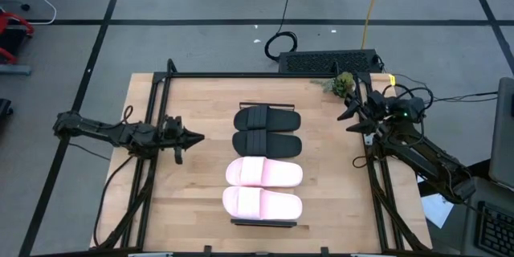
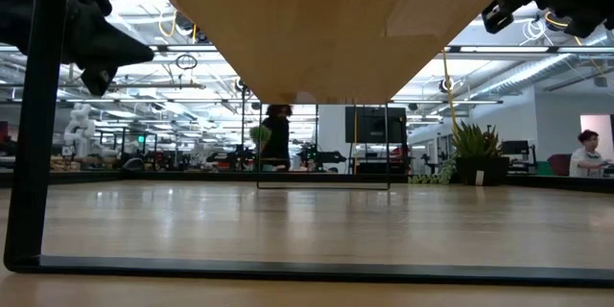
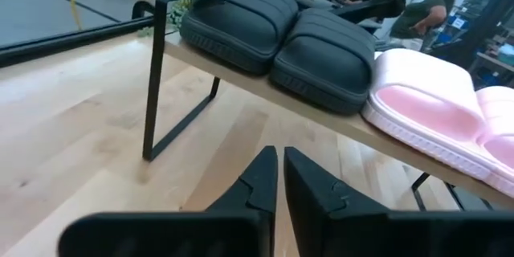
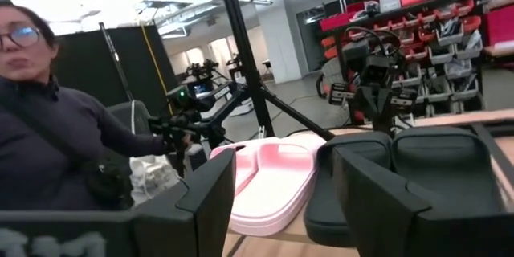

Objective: Pick and place slides into the shelf
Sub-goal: Return to Home Position

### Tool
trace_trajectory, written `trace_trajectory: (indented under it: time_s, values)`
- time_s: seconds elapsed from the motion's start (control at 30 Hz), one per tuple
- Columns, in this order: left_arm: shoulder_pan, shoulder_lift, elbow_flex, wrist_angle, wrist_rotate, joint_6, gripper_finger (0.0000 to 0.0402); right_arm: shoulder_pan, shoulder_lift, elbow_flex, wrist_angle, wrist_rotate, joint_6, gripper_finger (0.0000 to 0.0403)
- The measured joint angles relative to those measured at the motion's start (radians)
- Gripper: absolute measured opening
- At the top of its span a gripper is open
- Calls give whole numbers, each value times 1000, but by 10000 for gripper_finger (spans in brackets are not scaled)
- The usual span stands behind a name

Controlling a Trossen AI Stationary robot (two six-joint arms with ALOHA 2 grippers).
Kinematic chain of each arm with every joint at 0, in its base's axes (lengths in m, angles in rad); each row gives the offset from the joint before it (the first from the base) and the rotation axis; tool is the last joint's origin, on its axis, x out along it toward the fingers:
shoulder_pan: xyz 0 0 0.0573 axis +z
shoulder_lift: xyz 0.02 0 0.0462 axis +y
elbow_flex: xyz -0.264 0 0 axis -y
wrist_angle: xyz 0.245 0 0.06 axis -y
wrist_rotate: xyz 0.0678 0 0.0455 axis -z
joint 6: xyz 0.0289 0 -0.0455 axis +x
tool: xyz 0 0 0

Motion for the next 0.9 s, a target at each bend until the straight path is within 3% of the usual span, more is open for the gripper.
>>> trace_trajectory:
  time_s: [0.3,0.6,0.9]
  values:
    - [0,0,0,-13,-32,22,18,20,-3,-2,-218,37,-143,196]
    - [0,0,0,-42,-77,-9,5,343,-54,-121,-218,297,-291,196]
    - [0,0,0,-47,-79,-12,30,465,-144,-223,-187,398,-300,196]
